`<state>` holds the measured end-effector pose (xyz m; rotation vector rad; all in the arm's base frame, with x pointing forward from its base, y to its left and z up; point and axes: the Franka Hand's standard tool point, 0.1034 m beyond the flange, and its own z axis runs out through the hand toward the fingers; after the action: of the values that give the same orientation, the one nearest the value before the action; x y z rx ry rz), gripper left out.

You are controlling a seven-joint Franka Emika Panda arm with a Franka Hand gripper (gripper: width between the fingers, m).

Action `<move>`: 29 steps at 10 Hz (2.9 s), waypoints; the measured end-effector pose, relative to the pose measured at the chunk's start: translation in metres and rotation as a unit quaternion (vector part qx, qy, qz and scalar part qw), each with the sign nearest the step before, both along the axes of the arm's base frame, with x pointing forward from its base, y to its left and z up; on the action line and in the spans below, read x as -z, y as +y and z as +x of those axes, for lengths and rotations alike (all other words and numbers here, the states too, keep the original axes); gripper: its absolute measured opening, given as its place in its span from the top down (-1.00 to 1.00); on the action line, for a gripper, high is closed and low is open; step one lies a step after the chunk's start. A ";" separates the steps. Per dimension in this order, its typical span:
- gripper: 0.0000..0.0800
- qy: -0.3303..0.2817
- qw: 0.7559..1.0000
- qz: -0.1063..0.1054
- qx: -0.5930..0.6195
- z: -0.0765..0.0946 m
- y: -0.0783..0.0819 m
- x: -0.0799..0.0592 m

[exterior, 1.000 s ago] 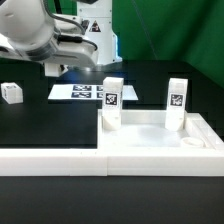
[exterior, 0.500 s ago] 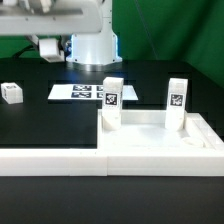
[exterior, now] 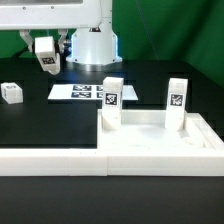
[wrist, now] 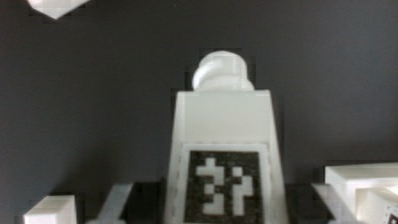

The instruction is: Assemble square table

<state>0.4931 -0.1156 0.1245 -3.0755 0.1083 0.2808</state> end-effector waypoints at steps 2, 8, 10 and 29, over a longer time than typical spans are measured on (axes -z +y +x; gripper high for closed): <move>0.27 -0.072 0.997 -0.021 -0.013 0.056 0.026 -0.034; 0.27 -0.290 0.954 -0.033 0.066 0.116 0.120 -0.052; 0.27 -0.337 0.939 -0.038 0.063 0.118 0.120 -0.052; 0.27 -0.350 0.935 -0.050 -0.001 0.165 0.211 0.023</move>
Offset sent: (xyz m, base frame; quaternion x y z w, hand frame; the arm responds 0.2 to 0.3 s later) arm 0.0645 0.0535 0.0314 -0.0126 0.1923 0.0393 0.9805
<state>0.6585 0.0950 0.1015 -3.0541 0.0867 -0.8399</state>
